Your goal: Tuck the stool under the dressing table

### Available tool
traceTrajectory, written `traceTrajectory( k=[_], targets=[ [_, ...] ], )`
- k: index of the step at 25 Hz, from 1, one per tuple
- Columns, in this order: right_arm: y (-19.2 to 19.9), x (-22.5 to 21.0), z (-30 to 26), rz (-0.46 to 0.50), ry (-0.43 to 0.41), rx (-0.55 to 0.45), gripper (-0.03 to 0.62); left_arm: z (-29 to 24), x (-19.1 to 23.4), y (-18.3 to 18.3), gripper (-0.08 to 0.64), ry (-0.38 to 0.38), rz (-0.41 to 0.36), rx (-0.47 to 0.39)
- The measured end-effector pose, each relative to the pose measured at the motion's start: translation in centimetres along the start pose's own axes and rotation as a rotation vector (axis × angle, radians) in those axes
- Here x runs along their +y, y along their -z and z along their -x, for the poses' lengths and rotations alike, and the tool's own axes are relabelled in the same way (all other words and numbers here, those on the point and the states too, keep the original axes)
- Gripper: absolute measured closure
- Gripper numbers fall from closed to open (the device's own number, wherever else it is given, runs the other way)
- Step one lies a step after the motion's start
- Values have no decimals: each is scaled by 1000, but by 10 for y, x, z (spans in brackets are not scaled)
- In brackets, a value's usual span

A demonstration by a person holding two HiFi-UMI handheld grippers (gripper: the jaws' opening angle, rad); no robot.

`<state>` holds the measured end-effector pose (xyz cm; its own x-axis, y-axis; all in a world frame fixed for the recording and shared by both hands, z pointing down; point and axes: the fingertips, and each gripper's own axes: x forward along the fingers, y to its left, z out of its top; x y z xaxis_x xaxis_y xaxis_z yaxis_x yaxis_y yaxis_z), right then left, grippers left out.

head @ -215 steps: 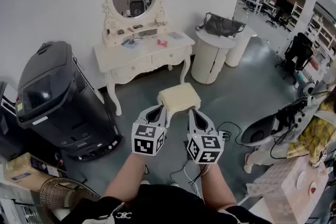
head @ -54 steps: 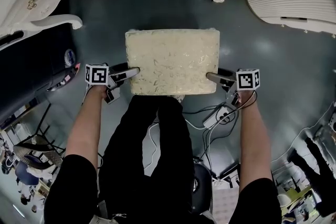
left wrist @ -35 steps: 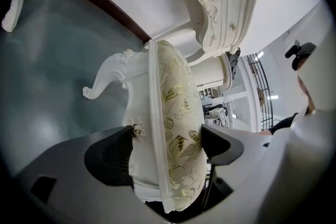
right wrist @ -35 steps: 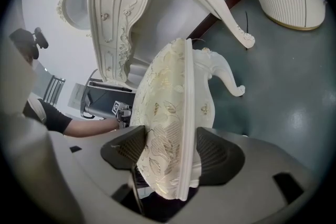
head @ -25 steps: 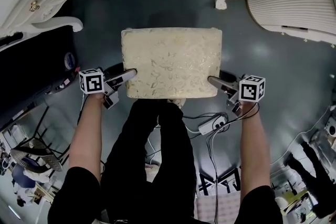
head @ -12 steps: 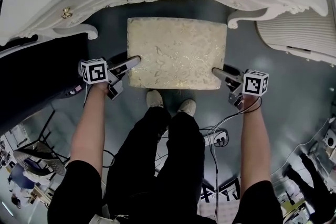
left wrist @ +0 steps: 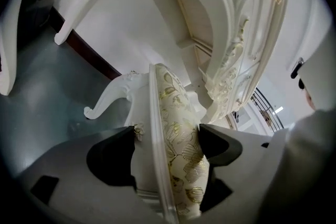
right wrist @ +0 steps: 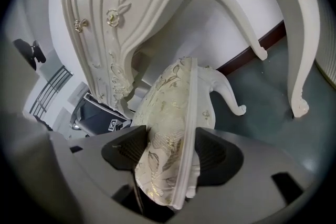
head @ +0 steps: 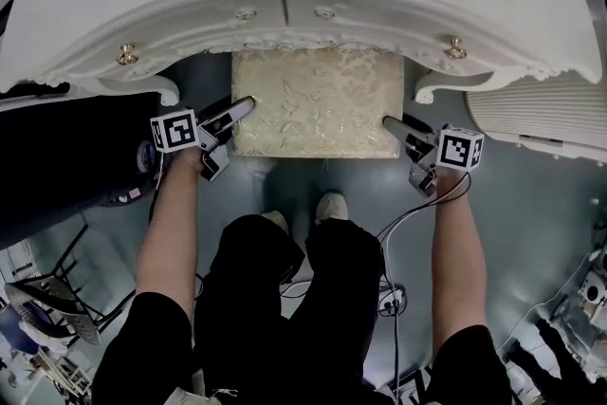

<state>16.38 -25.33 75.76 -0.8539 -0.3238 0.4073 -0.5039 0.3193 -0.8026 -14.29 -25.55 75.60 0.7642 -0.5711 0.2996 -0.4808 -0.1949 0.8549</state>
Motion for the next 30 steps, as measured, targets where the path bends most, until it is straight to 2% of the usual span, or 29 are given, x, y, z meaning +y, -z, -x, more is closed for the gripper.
traceTrajectory(
  k=[5, 8, 14, 20, 30],
  targets=[
    [-24, -16, -18, 26, -18, -36, 293, -18, 15, -21, 169, 7, -19, -40],
    [-49, -25, -30, 54, -28, -93, 293, -27, 24, -43, 169, 16, -30, -103],
    [-85, -32, -54, 81, -102, -223, 295, -35, 40, -78, 170, 38, -14, -236],
    [-114, -43, -65, 97, -112, -326, 298, -48, 52, -100, 169, 32, -9, -242],
    [-128, -50, -67, 94, -77, -361, 295, -55, 55, -111, 169, 33, 14, -257]
  ],
)
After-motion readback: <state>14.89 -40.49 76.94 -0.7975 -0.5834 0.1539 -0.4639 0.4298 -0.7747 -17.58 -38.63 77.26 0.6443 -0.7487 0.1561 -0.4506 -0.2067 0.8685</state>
